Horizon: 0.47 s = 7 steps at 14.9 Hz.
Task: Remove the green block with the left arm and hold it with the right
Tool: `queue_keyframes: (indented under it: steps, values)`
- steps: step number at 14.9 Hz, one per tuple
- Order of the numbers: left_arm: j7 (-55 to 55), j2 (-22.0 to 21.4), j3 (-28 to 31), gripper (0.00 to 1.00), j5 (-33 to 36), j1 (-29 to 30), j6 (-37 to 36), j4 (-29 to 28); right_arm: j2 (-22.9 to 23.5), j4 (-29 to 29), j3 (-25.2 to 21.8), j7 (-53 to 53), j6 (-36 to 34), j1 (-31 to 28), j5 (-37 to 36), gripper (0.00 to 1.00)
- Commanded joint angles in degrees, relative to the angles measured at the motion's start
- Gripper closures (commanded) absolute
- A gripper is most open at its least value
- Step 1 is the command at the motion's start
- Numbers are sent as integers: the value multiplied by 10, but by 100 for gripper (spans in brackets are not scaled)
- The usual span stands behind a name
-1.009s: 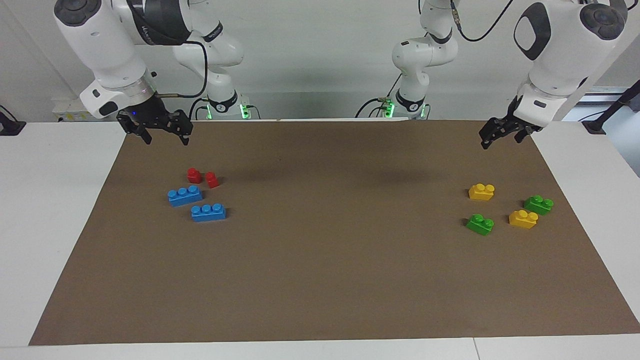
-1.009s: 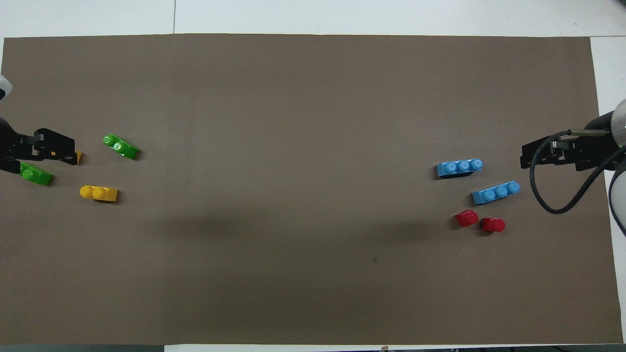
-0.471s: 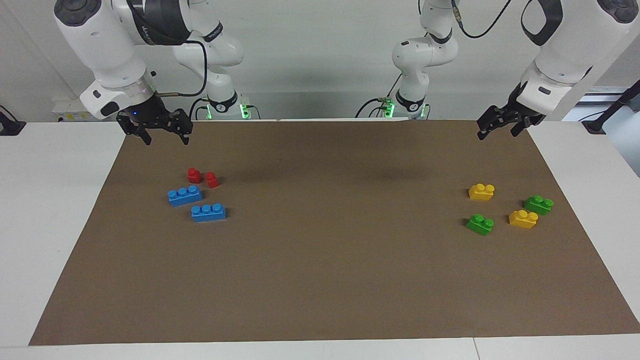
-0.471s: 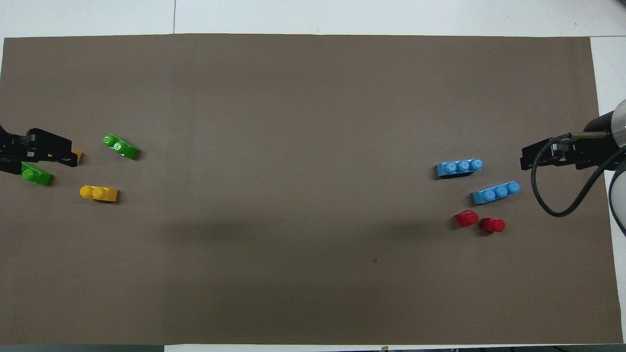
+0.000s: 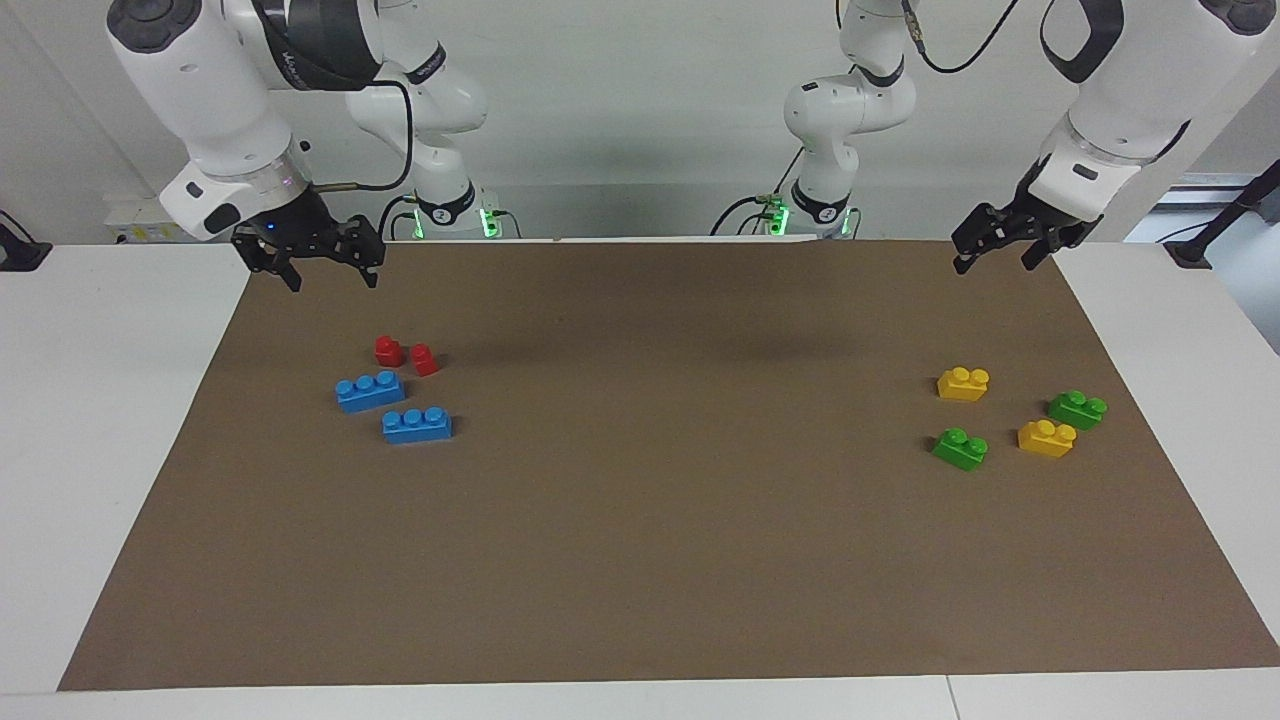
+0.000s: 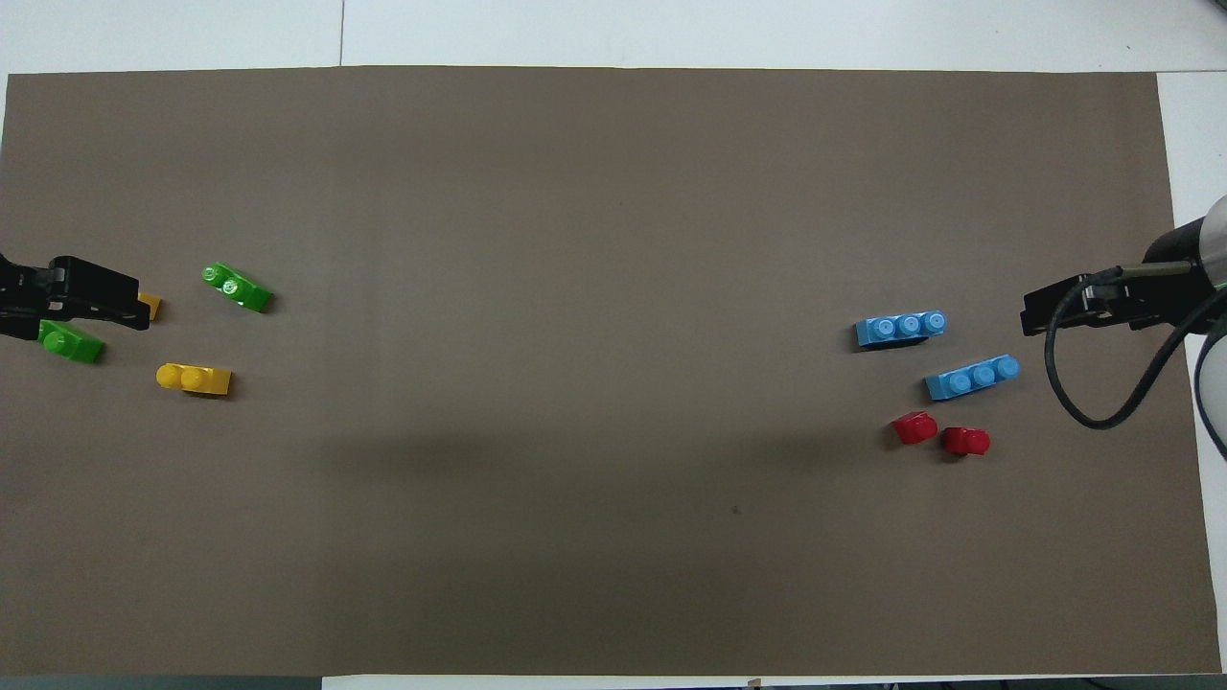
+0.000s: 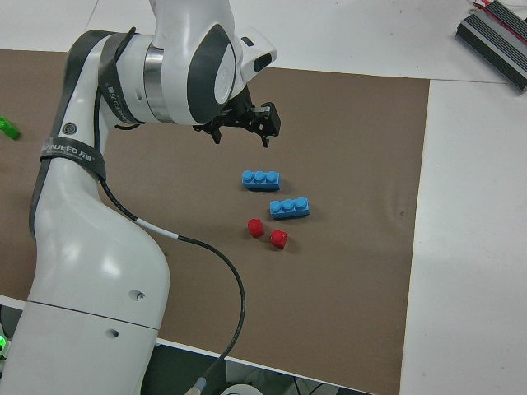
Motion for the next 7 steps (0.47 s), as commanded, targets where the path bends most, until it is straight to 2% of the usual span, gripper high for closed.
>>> queue_keyframes:
  steps: [1, 7]
  values:
    - [10, -7, 1, 0, -1, 0, -6, 1, 1, 6, 1, -15, -2, -5, -13, 0]
    - [37, -8, 2, 0, 0, 1, -3, 1, 1, 5, 1, -15, -2, -6, -13, 0]
